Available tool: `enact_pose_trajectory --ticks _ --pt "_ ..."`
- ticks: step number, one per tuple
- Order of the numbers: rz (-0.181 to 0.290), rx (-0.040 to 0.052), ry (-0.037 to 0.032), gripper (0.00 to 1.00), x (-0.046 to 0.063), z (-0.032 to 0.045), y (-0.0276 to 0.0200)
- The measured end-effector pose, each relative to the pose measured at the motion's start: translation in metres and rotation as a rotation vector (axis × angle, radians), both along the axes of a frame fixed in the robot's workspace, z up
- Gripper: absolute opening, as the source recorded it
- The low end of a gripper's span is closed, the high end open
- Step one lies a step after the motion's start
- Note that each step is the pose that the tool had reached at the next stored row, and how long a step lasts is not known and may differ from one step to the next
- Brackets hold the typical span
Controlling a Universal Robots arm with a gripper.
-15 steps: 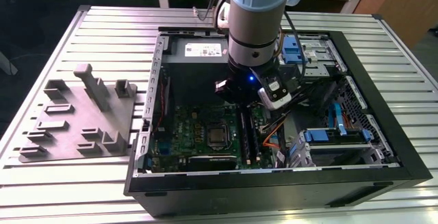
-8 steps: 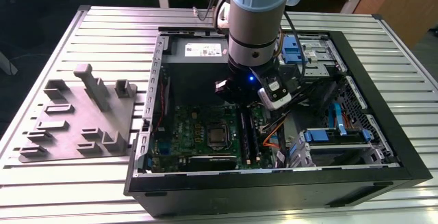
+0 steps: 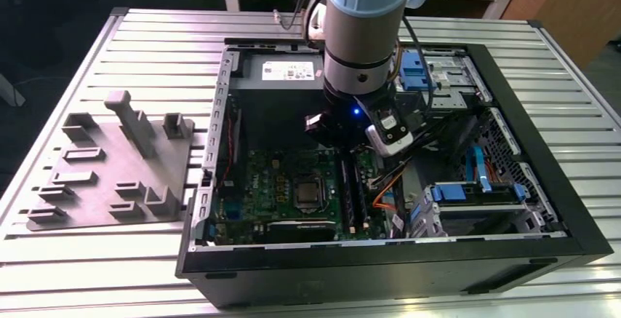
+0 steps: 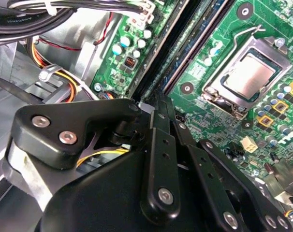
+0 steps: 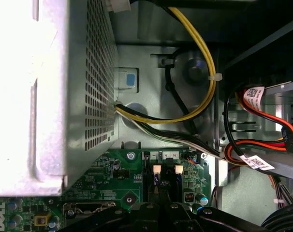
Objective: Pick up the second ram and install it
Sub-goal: 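Press down the second ram until it locks into place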
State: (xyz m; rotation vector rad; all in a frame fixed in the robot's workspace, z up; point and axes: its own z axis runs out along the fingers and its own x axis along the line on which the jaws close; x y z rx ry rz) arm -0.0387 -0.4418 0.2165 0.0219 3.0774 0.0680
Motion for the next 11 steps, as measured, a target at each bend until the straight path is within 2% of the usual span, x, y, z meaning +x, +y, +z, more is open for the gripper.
enact_pose_trajectory --ticks 1,5,11 --pt "0.000 0.0016 -0.0007 0.10 0.000 0.0019 0.0002" --pt "0.000 -0.0012 0.0005 0.10 0.000 0.0131 -0.0002" --pt "0.000 -0.0013 0.0005 0.10 0.000 0.0141 -0.0002"
